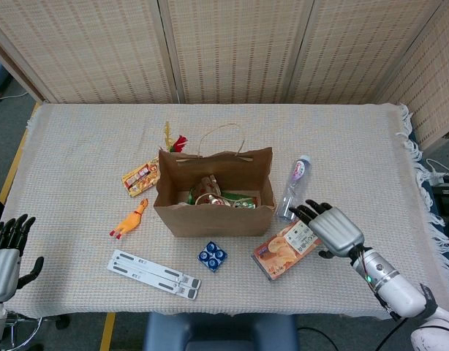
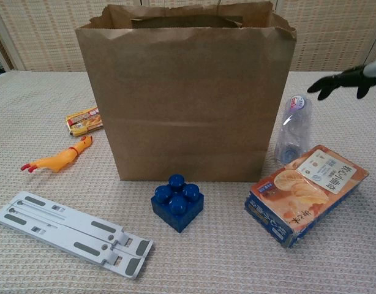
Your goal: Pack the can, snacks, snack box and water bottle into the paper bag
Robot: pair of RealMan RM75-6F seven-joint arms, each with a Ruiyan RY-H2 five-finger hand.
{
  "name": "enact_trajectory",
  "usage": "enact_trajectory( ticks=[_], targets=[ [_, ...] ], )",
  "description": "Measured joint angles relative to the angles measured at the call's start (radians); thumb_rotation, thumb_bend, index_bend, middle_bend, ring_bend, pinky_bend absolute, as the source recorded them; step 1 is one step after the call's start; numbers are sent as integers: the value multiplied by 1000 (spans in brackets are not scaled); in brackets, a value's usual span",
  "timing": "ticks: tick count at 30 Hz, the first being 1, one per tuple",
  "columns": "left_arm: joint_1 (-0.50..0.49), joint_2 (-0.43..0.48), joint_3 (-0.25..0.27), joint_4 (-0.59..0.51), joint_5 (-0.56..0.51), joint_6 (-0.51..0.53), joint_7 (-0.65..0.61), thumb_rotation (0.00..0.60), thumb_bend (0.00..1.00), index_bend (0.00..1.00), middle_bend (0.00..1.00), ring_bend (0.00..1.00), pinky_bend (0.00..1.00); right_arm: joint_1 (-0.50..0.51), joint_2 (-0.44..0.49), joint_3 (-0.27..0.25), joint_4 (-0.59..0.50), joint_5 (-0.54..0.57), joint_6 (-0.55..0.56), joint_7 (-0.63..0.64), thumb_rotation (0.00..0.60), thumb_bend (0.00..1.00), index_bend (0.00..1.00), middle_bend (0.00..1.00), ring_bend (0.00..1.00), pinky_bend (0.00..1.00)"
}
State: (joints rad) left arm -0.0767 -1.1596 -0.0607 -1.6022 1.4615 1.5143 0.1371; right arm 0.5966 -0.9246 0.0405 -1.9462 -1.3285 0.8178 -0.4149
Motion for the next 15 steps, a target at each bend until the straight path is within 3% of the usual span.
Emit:
enact_trajectory(
  ticks=[6, 15],
  targets=[
    [-1, 3, 1, 3, 3, -3, -13, 600, 379, 46, 0, 0, 0, 34, -98, -30, 34, -17, -49, -73, 600, 0, 0, 106, 52, 222],
    [-2, 6, 3, 4, 7, -6, -23, 600, 379, 46, 0, 0, 0, 75, -184, -24, 60, 81, -60, -156, 600, 0, 0, 106, 52, 219]
  ],
)
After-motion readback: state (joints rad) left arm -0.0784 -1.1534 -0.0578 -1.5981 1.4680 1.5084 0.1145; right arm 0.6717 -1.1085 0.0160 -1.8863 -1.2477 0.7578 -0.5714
